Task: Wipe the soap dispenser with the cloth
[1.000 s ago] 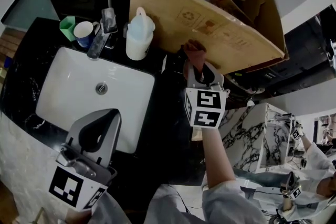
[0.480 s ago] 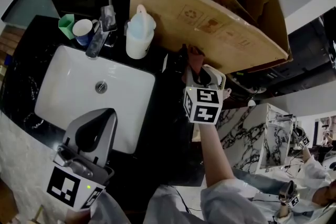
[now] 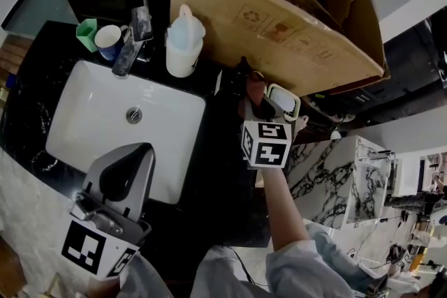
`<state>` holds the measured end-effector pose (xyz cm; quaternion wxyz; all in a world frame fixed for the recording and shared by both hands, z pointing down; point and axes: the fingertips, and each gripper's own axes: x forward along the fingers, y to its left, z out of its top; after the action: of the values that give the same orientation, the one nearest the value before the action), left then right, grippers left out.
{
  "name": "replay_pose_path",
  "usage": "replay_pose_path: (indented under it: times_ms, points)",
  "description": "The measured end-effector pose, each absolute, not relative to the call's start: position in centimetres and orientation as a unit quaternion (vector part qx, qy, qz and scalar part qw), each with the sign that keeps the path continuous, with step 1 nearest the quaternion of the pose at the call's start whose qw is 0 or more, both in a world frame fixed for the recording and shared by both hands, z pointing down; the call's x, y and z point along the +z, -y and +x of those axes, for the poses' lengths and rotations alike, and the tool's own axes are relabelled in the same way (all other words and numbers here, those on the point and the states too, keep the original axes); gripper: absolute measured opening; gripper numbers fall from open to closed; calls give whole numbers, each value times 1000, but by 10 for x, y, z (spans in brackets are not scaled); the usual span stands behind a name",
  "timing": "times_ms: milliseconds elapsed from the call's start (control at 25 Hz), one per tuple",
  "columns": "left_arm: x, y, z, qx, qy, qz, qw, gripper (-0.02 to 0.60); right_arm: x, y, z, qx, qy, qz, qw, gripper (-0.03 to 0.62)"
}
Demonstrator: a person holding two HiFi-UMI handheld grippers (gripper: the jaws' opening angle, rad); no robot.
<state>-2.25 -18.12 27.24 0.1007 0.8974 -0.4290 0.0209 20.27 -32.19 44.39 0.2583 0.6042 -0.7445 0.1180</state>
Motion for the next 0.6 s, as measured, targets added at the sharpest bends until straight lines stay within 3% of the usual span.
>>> replay_pose_path:
  times_ms: [600]
  points:
    - [264,180,-18,9,418,903,96,3,395,304,198,105,759,601,225,75]
